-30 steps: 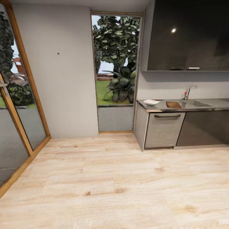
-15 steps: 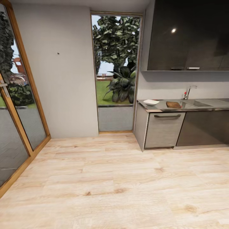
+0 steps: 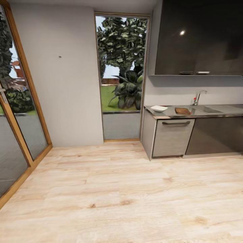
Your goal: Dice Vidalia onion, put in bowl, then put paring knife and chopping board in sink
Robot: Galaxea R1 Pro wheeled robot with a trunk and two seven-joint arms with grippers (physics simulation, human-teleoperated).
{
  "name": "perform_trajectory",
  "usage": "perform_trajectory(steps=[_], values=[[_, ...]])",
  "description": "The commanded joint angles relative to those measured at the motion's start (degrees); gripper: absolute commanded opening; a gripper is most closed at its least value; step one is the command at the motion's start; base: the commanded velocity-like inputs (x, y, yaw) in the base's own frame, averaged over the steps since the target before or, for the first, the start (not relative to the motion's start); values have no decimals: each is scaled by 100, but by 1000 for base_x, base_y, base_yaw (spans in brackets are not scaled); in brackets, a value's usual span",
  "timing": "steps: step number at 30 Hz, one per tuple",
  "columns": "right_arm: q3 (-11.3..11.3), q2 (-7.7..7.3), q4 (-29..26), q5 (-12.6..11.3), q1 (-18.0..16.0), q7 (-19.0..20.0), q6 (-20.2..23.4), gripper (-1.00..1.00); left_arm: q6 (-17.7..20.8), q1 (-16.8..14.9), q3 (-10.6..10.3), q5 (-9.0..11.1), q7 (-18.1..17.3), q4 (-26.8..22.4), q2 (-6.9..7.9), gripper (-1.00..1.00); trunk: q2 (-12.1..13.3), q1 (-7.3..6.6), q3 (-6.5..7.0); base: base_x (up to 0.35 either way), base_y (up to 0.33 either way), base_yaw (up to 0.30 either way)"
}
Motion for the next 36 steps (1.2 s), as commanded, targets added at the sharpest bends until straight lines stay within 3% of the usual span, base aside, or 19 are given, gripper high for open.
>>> perform_trajectory(steps=[1,9,20,26,36], values=[[4,2,-2,1,0,-21,-12,100,-7,2,3,4,3,18,0,100,-2,0,-1,0,0,-207],[5,2,-2,-2,-4,-21,-14,100,-5,2,7,4,3,95,-14,100,-2,0,28,0,-48,-239],[12,26,-2,3,-4,-30,-14,100,-2,4,12,12,28,102,-22,100,-2,0,36,60,-285,-45],[12,28,-2,-9,0,-37,-14,100,-9,0,4,13,474,167,-102,100,-2,0,36,119,-318,-1],[12,28,-2,1,1,-39,-14,100,-11,3,3,13,568,182,-147,100,-2,0,36,95,-328,37]])
